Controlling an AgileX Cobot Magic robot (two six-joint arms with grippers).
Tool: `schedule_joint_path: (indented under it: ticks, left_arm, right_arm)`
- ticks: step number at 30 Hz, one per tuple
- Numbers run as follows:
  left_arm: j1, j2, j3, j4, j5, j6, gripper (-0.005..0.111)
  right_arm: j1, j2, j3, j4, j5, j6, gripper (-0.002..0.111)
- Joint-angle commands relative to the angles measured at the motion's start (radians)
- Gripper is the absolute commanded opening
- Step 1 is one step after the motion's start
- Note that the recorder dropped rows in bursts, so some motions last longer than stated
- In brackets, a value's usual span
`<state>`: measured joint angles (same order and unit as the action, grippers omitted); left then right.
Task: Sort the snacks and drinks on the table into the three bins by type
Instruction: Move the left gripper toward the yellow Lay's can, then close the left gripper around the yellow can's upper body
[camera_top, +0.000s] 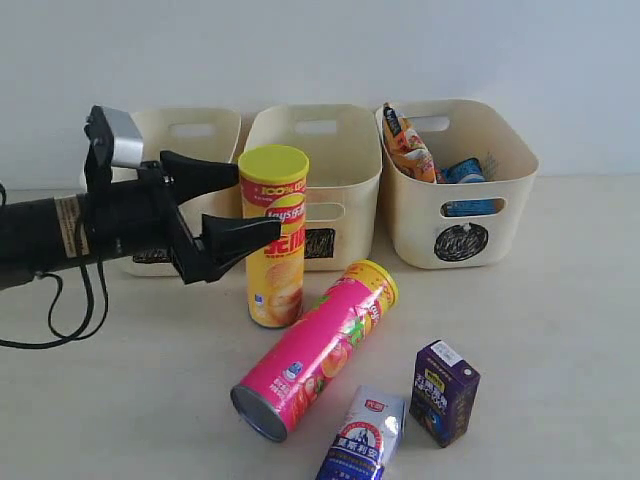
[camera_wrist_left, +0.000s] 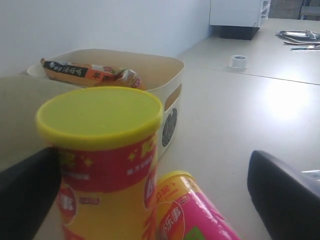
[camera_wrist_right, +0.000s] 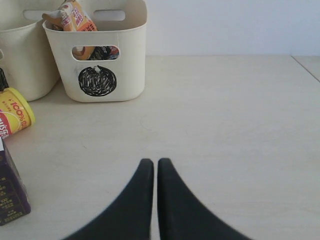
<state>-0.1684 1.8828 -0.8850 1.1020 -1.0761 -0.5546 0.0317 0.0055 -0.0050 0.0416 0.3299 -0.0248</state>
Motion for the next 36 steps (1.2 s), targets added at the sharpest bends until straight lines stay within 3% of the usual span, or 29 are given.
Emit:
schedule_joint_path:
  ticks: [1,22,26,28,30,36]
  left_arm:
    - [-0.007,0.031,-0.017,-0.058,0.009,-0.014,0.093]
    - [-0.007,0.088,-0.074,-0.082,-0.027,0.025,0.093]
    - [-0.007,0.088,-0.074,-0.082,-0.029,0.027,0.089]
    - [-0.007,0.088,-0.074,-0.082,-0.029,0.029,0.082]
    - [-0.007,0.088,-0.074,-0.082,-0.029,0.029,0.067]
    - [-0.007,0.088,-0.074,-0.082,-0.029,0.029,0.004]
  right_arm:
    - [-0.002,-0.005,0.005,0.000,-0.008,-0.003,0.000]
    - [-0.002,-0.005,0.005,0.000,-0.008,-0.003,0.000]
    - [-0.002,-0.005,0.005,0.000,-0.008,-0.003,0.000]
    - [-0.002,-0.005,0.005,0.000,-0.008,-0.003,0.000]
    - [-0.002,-0.005,0.005,0.000,-0.008,-0.003,0.000]
    - [-0.002,-0.005,0.005,0.000,-0.005,-0.002,0.000]
